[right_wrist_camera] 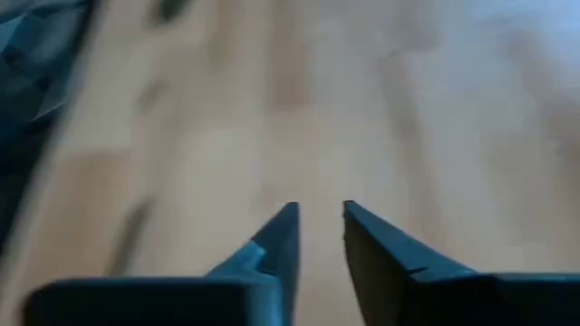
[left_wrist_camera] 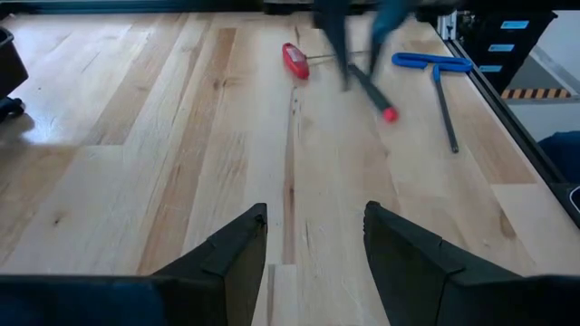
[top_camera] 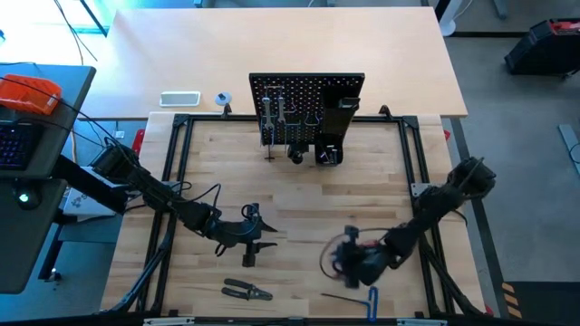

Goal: Hang tools onto peg board
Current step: Put the black nut into the top peg board bin

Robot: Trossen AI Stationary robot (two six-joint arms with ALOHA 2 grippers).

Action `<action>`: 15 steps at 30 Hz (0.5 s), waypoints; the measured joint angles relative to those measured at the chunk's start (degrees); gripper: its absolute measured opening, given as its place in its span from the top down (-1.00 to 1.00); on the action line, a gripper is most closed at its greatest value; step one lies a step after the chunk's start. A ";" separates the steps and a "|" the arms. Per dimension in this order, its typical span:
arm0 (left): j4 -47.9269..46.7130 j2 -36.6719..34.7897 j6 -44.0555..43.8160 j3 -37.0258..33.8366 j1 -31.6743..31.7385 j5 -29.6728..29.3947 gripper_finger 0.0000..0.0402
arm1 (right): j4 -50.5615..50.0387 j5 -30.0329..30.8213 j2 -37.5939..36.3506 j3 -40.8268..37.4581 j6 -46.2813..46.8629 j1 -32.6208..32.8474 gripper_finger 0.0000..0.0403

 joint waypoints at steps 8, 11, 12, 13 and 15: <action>0.18 0.22 0.04 0.00 -0.26 -0.29 0.14 | -6.40 -4.28 0.15 -0.02 8.35 10.81 0.00; 0.09 0.59 0.04 0.00 -0.24 -0.92 0.14 | -7.45 -4.00 0.13 0.00 11.12 13.90 -0.08; 0.57 0.89 0.04 0.00 -0.24 -1.00 0.14 | -8.52 -3.89 0.13 0.00 12.25 14.65 -0.09; 0.72 1.10 0.08 0.00 -0.24 -1.04 0.14 | -9.55 -3.90 0.13 0.00 13.39 15.29 -0.09; 1.66 1.73 0.11 0.00 -0.16 -1.14 0.14 | -11.39 -4.57 0.13 0.00 14.72 16.11 -0.08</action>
